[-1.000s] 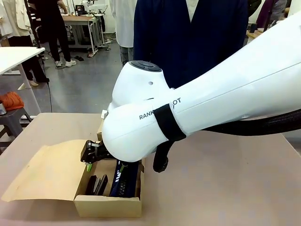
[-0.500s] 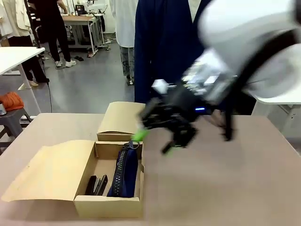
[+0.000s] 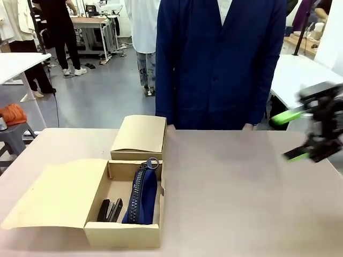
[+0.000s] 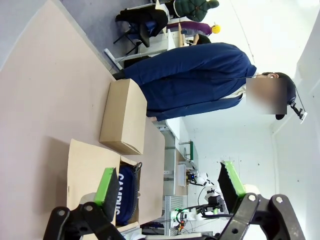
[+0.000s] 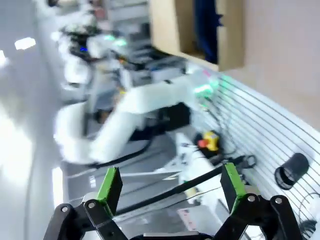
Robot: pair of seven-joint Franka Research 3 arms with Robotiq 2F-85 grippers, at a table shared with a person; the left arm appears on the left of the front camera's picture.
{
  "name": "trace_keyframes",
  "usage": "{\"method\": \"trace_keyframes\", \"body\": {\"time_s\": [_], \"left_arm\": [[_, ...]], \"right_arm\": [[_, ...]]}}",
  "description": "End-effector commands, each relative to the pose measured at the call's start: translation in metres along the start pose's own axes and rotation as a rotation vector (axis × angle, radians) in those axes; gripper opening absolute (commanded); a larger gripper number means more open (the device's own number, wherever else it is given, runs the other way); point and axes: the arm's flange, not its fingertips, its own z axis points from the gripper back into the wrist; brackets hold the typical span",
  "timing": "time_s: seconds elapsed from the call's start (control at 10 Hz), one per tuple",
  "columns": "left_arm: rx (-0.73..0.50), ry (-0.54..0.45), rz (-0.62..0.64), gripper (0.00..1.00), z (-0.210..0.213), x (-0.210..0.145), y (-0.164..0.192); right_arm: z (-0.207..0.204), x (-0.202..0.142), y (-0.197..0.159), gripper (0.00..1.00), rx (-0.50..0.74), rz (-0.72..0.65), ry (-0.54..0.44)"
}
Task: Place items inside the box.
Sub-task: Pick up a Pencil pouch or Stapler and place it inside the Mailer Box closest to the robot.
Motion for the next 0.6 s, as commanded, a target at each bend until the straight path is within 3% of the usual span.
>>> {"method": "trace_keyframes", "body": {"time_s": [0.0, 0.1, 0.3, 0.4, 0.5], "left_arm": [[-0.024, -0.005, -0.015, 1.0, -0.001, 0.0, -0.001], [-0.024, -0.005, -0.015, 1.0, -0.001, 0.0, -0.001], [-0.024, -0.005, -0.015, 1.0, -0.001, 0.0, -0.001], [-0.024, -0.005, -0.015, 1.0, -0.001, 0.0, -0.001], [-0.024, -0.005, -0.015, 1.0, -0.001, 0.0, -0.001]], "right_arm": [[0.005, -0.075, -0.134, 1.0, 0.294, 0.045, -0.077], [0.001, -0.091, -0.168, 1.0, 0.357, 0.058, -0.157], [-0.03, -0.123, -0.22, 1.0, 0.346, -0.002, -0.515], [0.122, -0.022, -0.11, 1.0, 0.343, 0.016, -0.214], [0.122, -0.022, -0.11, 1.0, 0.343, 0.016, -0.214]]}}
